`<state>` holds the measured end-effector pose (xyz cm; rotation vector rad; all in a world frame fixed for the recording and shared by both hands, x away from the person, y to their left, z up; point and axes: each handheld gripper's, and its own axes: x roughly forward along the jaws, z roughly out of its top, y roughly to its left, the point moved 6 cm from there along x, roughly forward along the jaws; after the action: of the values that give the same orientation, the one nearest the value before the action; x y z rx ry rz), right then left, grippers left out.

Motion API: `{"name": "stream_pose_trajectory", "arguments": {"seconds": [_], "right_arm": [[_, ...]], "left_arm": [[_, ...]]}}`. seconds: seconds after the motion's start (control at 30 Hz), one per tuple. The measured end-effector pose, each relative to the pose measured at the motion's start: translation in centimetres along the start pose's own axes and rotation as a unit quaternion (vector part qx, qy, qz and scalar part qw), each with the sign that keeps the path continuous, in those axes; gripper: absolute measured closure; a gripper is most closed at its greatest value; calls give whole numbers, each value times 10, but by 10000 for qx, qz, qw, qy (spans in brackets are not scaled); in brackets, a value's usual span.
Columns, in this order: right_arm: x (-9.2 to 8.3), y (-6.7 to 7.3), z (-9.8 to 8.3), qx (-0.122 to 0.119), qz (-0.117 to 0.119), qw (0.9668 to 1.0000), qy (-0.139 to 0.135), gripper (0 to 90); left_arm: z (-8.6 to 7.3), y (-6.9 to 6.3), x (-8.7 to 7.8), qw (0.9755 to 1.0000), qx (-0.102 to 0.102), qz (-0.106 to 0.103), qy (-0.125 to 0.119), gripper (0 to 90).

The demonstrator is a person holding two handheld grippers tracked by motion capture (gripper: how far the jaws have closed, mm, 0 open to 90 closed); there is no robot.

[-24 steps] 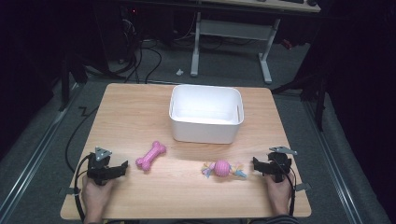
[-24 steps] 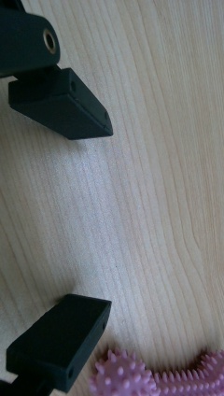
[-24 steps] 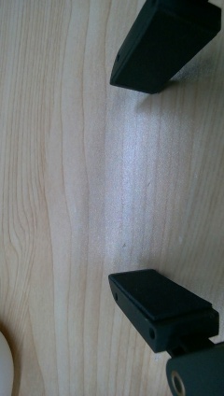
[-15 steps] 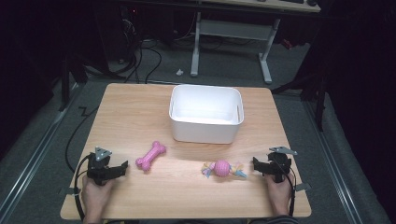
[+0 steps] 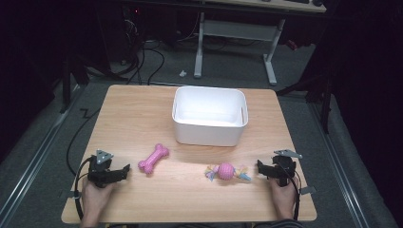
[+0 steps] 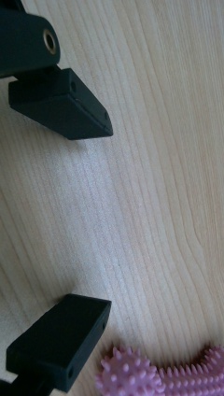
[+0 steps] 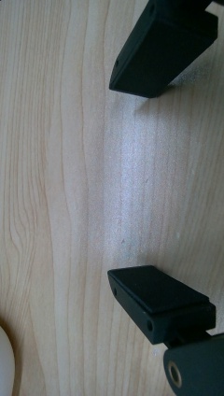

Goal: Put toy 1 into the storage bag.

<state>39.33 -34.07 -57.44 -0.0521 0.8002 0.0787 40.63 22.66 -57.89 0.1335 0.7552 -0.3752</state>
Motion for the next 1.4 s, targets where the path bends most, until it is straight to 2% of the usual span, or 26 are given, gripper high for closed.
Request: {"name": "stream_pose_trajectory", "arguments": {"seconds": [0.17,0.33,0.53,0.83,0.9,0.93,1.0,1.03,1.07,1.23,1.27,1.4], "right_arm": [[0,0,0,-7,10,10000,-7,98],[0,0,1,-35,25,10000,-22,99],[0,1,1,-53,32,10000,-35,108],[-1,2,1,-97,82,9999,-71,146],[-1,2,1,-98,84,9999,-72,146],[-1,2,1,-98,84,9999,-71,146],[-1,2,1,-97,81,9999,-71,146],[-1,2,1,-97,81,9999,-71,146],[-1,2,1,-97,84,9999,-71,146],[-1,2,1,-111,85,9999,-76,147],[-1,2,1,-99,84,9999,-73,147],[-1,2,1,-101,82,9999,-76,150]], "left_arm": [[1,1,0,9999,63,-51,72,150],[0,4,-1,9999,-70,99,31,156],[1,7,-5,9998,-176,126,28,169],[9,5,-20,9996,-67,203,-159,201],[11,4,-25,9996,-12,127,-240,206],[14,1,-30,9994,38,-27,-354,217],[16,-2,-33,9991,81,-105,-414,231],[16,-2,-33,9991,81,-105,-414,237],[18,-5,-35,9988,207,-76,-429,240],[21,-9,-36,9985,335,14,-444,237],[23,-12,-37,9985,296,-99,-454,242],[28,-19,-38,9980,359,-257,-443,234]]}}
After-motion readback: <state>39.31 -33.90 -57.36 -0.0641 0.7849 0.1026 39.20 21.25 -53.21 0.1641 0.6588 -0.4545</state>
